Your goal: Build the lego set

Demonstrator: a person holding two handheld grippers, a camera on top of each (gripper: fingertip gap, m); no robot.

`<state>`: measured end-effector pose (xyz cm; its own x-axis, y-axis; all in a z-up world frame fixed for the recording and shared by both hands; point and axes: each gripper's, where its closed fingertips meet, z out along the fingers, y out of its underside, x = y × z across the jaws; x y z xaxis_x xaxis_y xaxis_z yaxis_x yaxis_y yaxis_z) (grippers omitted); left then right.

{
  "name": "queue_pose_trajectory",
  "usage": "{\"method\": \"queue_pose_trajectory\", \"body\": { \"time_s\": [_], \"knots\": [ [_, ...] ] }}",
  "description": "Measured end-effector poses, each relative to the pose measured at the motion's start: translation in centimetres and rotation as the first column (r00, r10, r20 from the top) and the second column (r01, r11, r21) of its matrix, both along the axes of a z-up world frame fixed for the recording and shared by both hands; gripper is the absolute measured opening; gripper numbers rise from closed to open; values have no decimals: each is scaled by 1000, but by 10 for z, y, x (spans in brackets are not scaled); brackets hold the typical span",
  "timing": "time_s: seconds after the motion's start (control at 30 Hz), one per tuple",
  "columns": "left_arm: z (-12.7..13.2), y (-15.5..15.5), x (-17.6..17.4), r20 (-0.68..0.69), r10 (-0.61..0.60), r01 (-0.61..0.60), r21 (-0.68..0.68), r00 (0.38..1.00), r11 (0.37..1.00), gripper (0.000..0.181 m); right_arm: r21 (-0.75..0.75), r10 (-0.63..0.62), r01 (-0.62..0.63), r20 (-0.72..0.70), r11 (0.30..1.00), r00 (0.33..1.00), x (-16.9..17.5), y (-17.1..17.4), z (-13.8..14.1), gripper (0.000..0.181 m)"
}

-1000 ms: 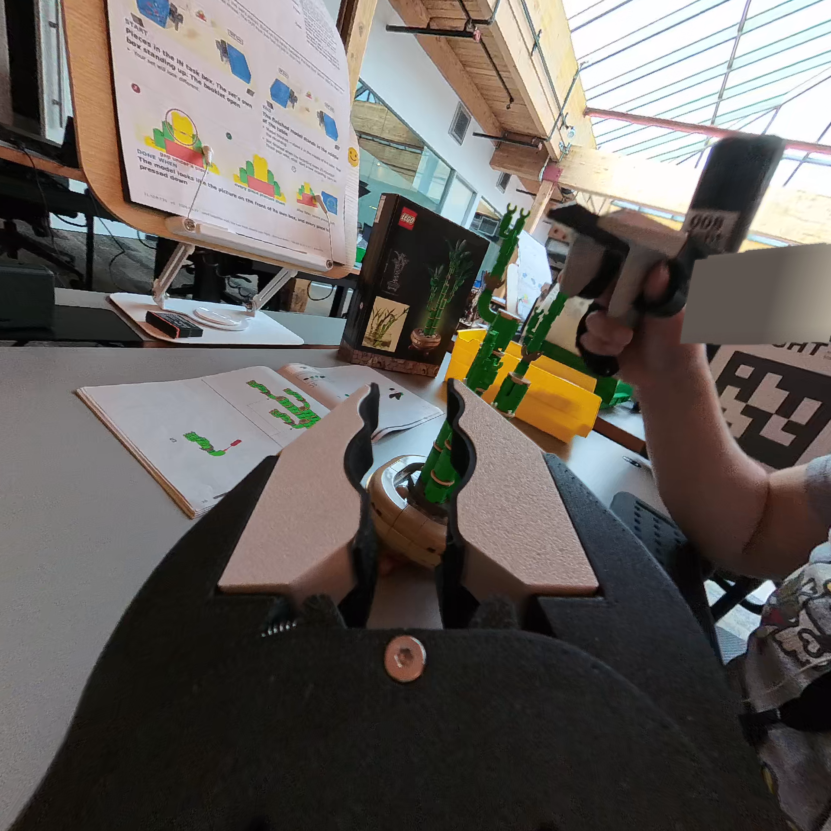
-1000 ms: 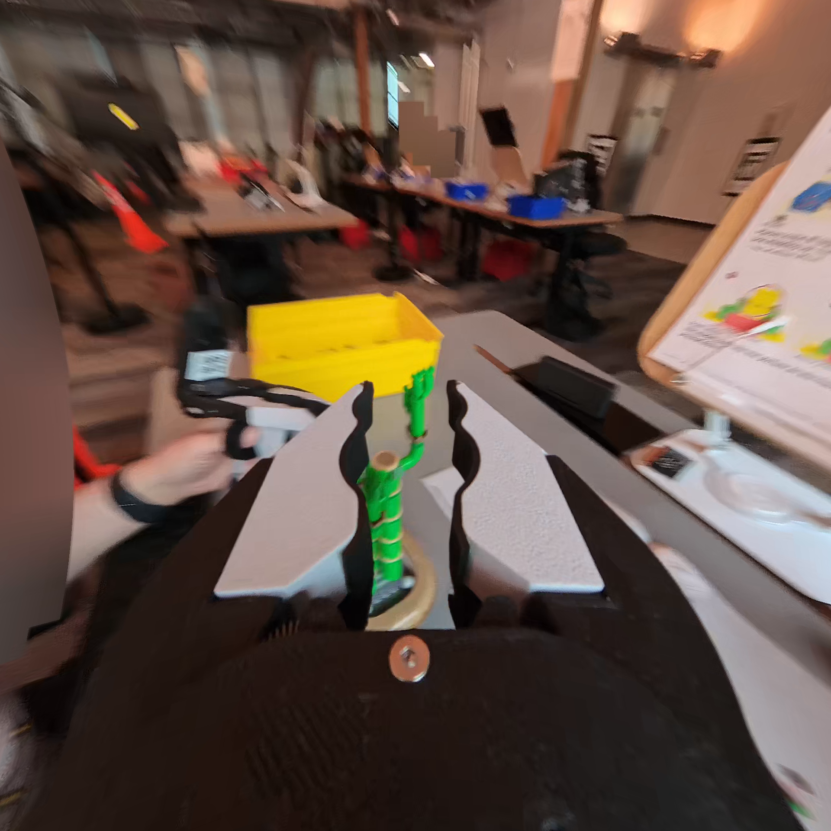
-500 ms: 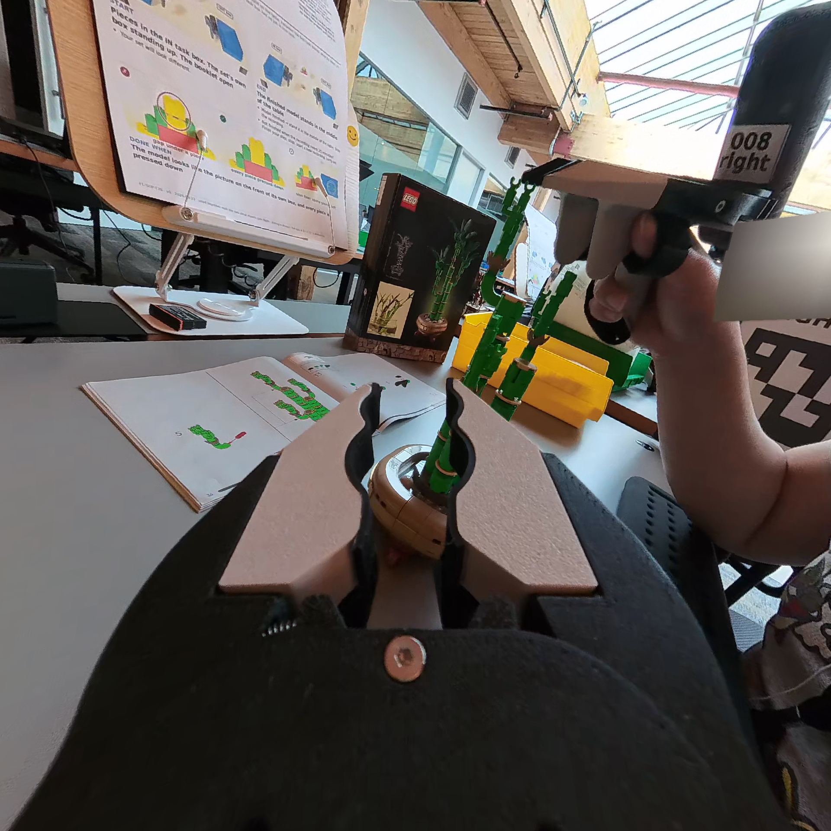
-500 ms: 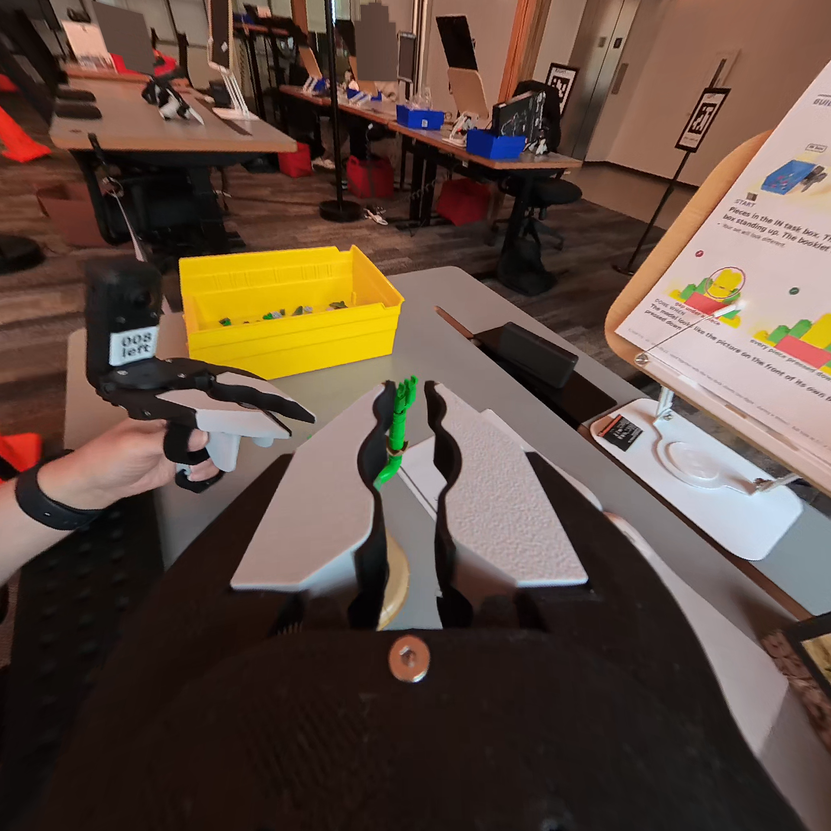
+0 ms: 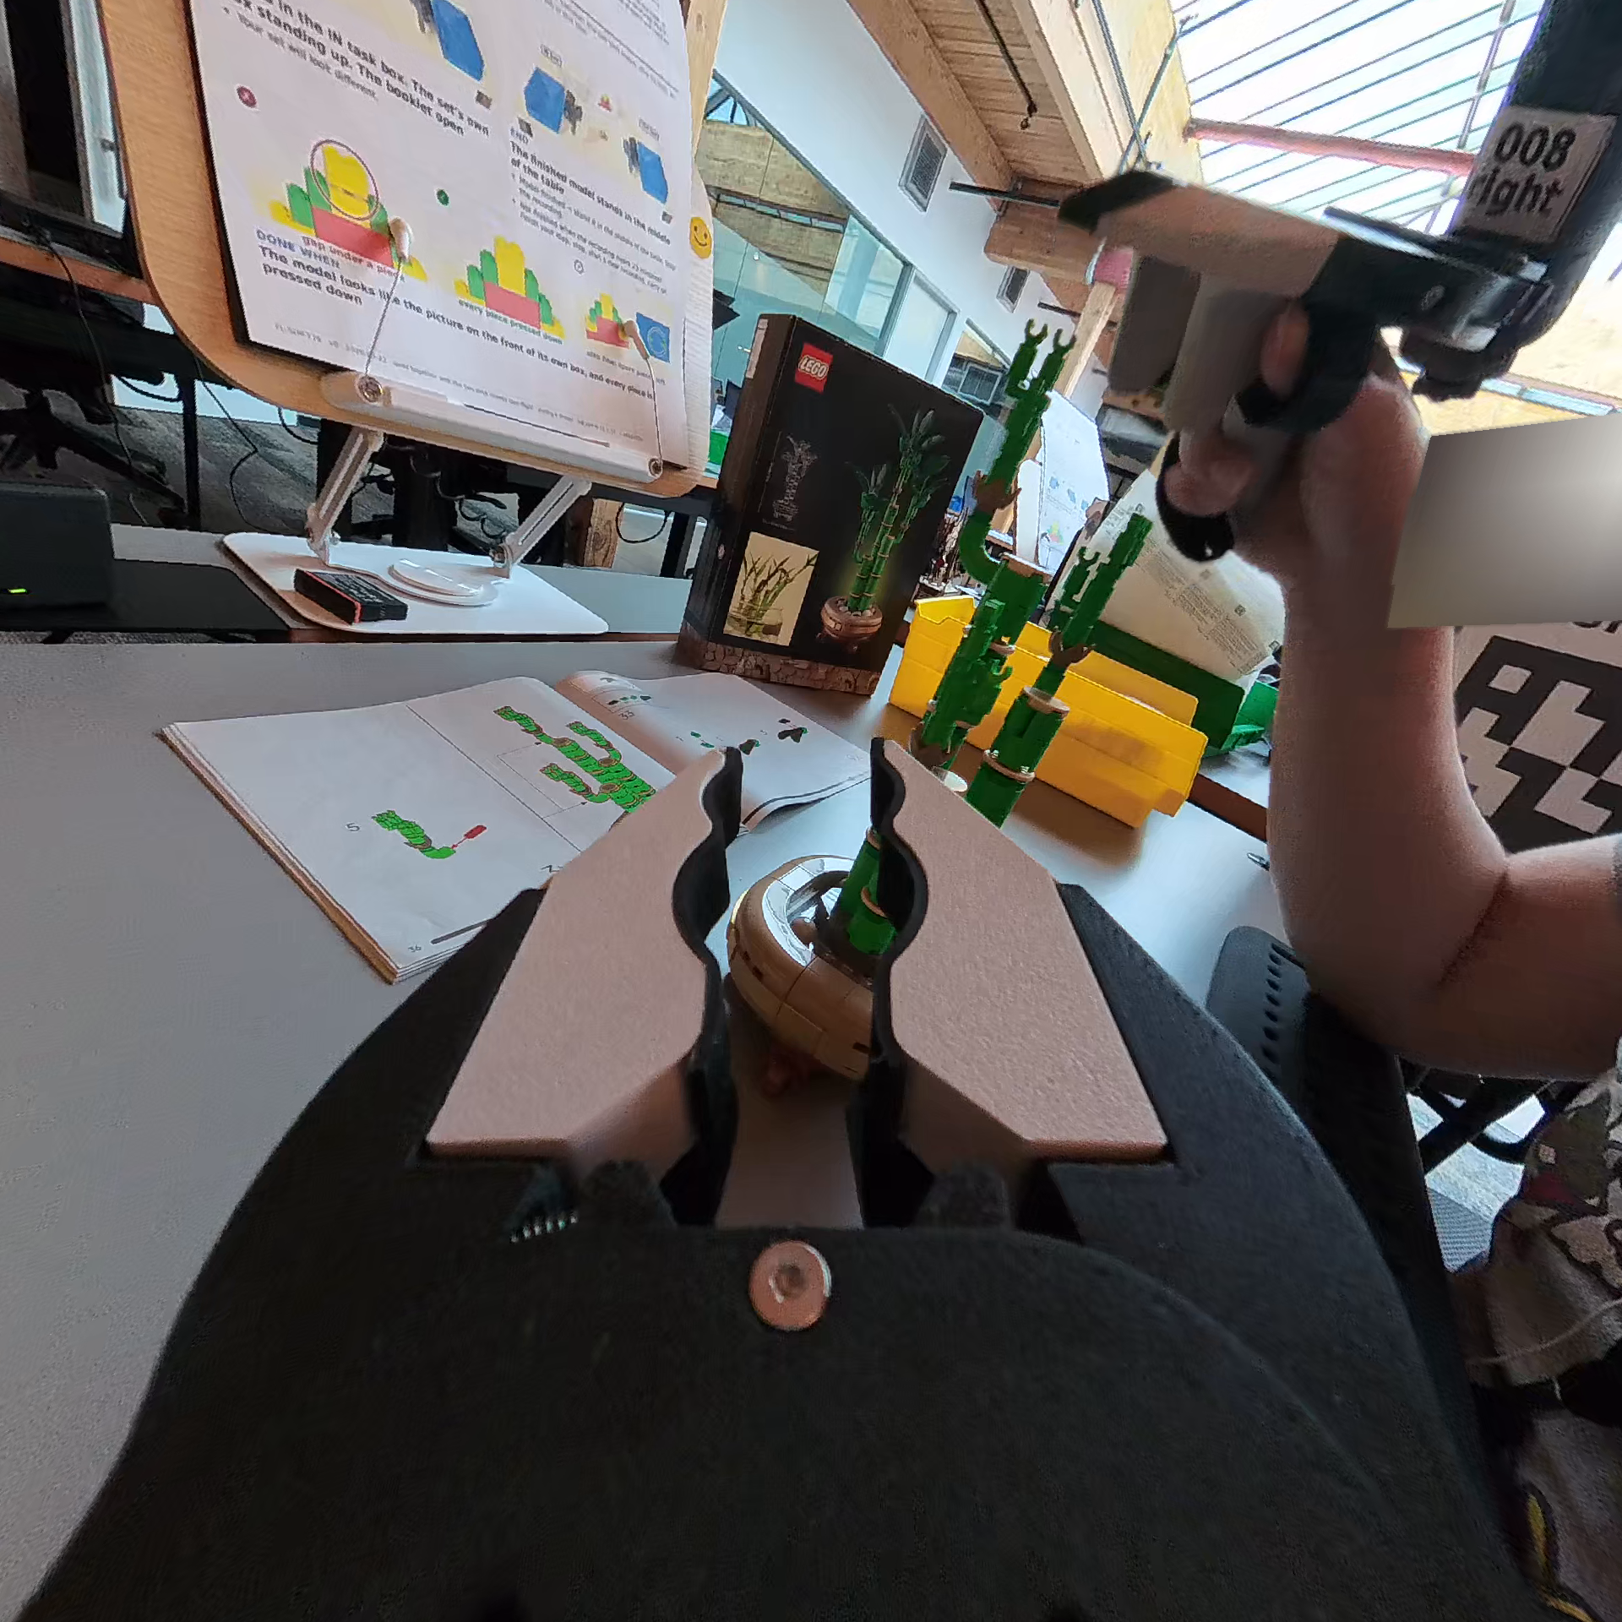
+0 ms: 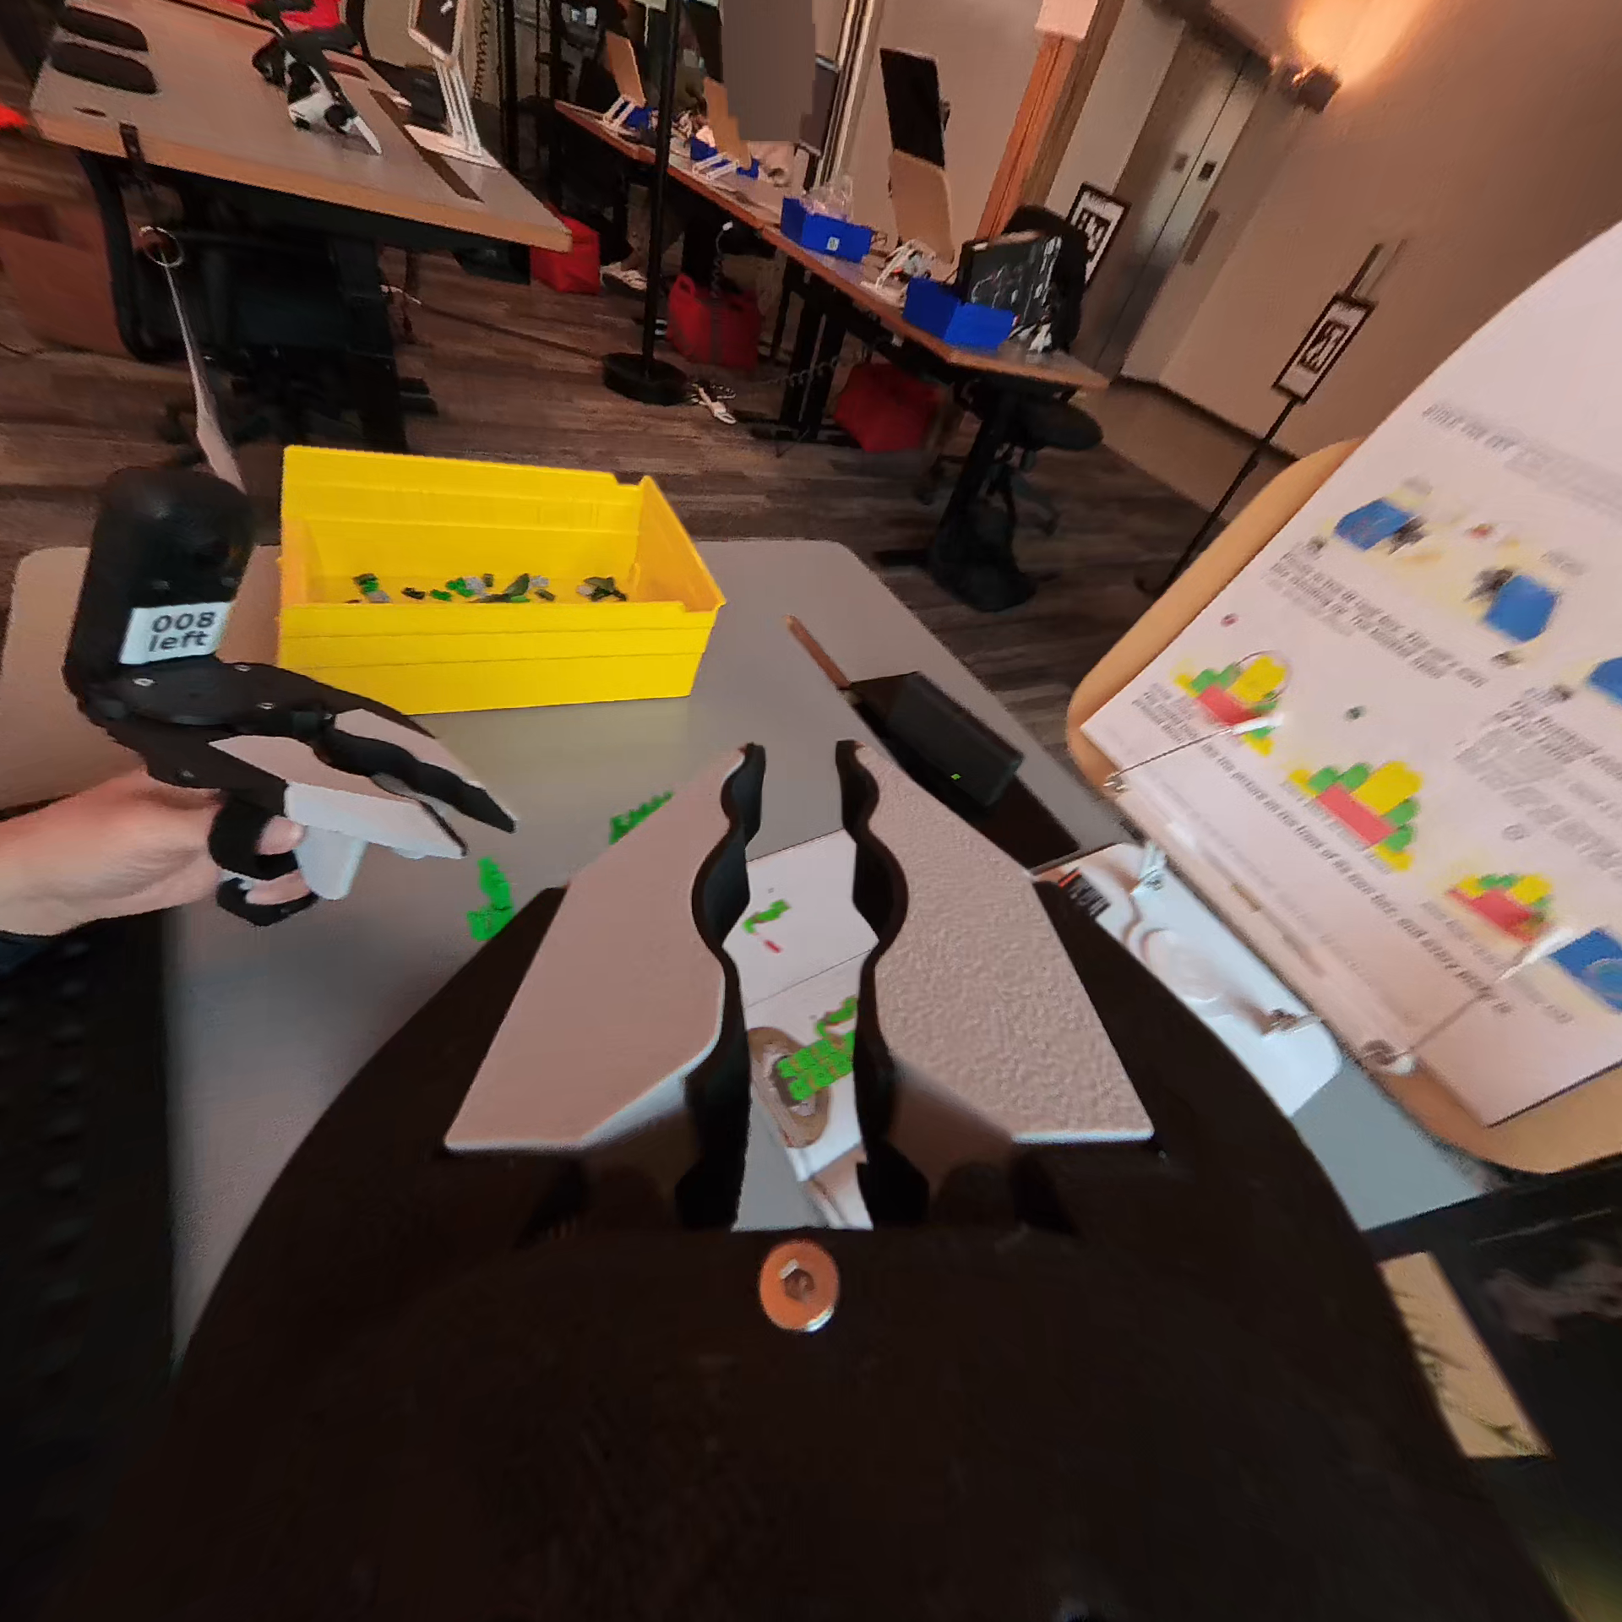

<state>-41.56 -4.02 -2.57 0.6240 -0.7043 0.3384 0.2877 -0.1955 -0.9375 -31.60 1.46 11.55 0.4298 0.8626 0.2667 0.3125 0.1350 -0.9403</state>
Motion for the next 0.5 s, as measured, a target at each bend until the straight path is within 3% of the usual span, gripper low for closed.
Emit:
{"method": "queue_pose_trajectory", "body": {
  "time_s": [0.13, 0.27, 0.5],
  "knots": [
    [-5, 2, 1, -16, 1, -1, -11, 1000, 1000, 28, -18, 163, -163, 6, 986, 987, 11, -3, 3, 22],
    [-9, 3, 6, -42, -12, 11, -17, 999, 1000, 29, -77, 397, -404, -90, 911, 913, 7, -18, -11, 24],
    [-13, 3, 10, -60, -31, 30, -9, 998, 1000, 29, -205, 437, -465, -168, 862, 884, 9, 6, -38, 27]
  ]
}}
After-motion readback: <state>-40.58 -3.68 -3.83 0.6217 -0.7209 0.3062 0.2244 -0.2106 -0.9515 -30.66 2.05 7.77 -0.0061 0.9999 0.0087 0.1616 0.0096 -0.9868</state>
